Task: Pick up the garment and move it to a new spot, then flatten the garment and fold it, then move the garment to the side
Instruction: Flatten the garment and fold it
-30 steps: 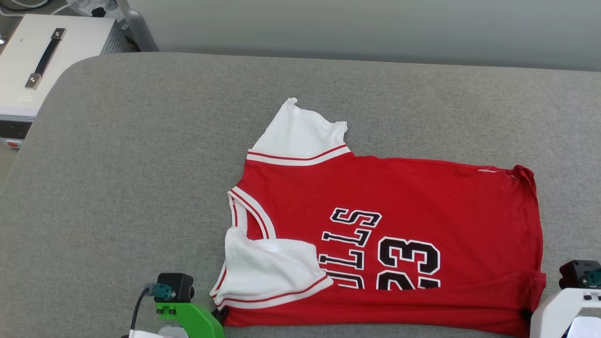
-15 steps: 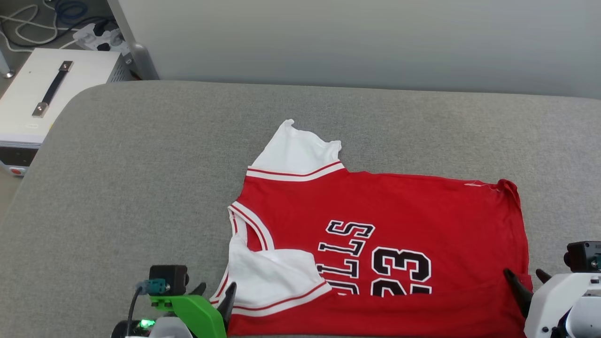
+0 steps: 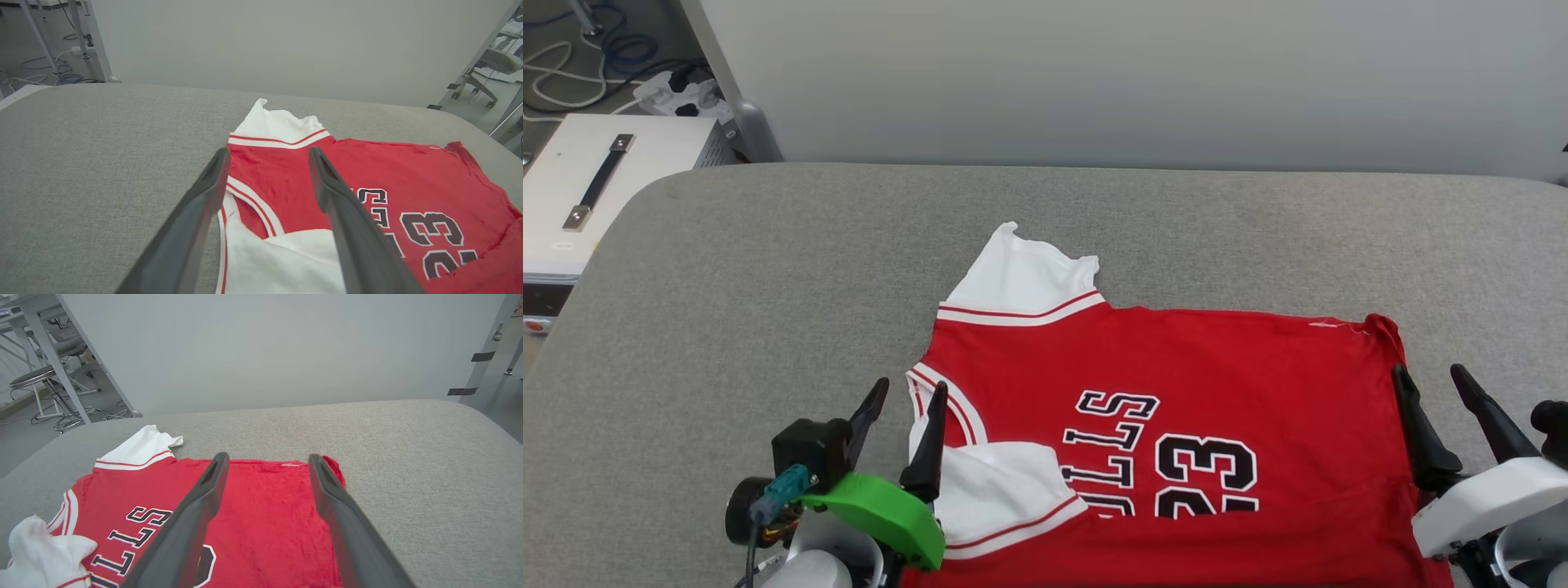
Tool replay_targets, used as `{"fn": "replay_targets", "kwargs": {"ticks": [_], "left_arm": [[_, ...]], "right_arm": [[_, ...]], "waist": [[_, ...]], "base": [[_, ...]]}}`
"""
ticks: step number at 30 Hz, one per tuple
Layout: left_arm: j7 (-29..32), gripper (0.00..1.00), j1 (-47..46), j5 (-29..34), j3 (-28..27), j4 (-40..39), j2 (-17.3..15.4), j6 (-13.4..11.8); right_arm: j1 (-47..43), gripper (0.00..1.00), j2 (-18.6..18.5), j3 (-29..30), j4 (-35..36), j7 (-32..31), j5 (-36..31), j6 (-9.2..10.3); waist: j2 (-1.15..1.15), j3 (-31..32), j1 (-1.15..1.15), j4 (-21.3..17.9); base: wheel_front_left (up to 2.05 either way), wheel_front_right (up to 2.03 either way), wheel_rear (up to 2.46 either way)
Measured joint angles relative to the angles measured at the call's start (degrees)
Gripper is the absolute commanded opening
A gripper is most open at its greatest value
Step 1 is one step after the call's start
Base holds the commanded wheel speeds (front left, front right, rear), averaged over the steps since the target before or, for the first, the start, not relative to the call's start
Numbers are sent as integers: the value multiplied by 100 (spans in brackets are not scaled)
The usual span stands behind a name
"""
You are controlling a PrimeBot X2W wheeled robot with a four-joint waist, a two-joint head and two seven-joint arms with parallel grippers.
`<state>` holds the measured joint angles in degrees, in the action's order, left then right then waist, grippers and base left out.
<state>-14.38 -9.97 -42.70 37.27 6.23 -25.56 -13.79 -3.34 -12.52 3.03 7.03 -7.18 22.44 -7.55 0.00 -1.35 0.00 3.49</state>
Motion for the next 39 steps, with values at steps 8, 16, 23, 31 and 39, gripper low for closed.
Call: {"fn": "replay_targets", "kwargs": {"ticks": [8, 16, 23, 31, 39], "left_arm": [[-30, 100, 114, 1303, -955, -442, 577, 419], [-30, 100, -108, 1704, -1446, -75, 792, 1073], [872, 100, -1646, 1678, -1550, 495, 432, 1530], [3345, 100, -3669, 1394, -1189, 1539, -138, 2024], [5193, 100, -4827, 793, -823, 2520, -438, 2111]], "right_arm": [[1, 100, 221, -118, -51, 971, -110, 0], [222, 100, 328, -267, -81, 1339, -170, 0], [587, 100, 345, -453, 1, 1350, -263, 0], [982, 100, 485, -725, 87, 1362, -288, 0], [1236, 100, 517, -971, 24, 1543, -287, 0]], "waist": [[0, -247, 0, -97], [0, -682, 0, -330], [0, -1162, 0, -605], [0, -1781, 0, -995], [0, -2323, 0, -1415]], "base": [[0, 0, 0], [0, 0, 0], [0, 0, 0], [0, 0, 0], [0, 0, 0]]}}
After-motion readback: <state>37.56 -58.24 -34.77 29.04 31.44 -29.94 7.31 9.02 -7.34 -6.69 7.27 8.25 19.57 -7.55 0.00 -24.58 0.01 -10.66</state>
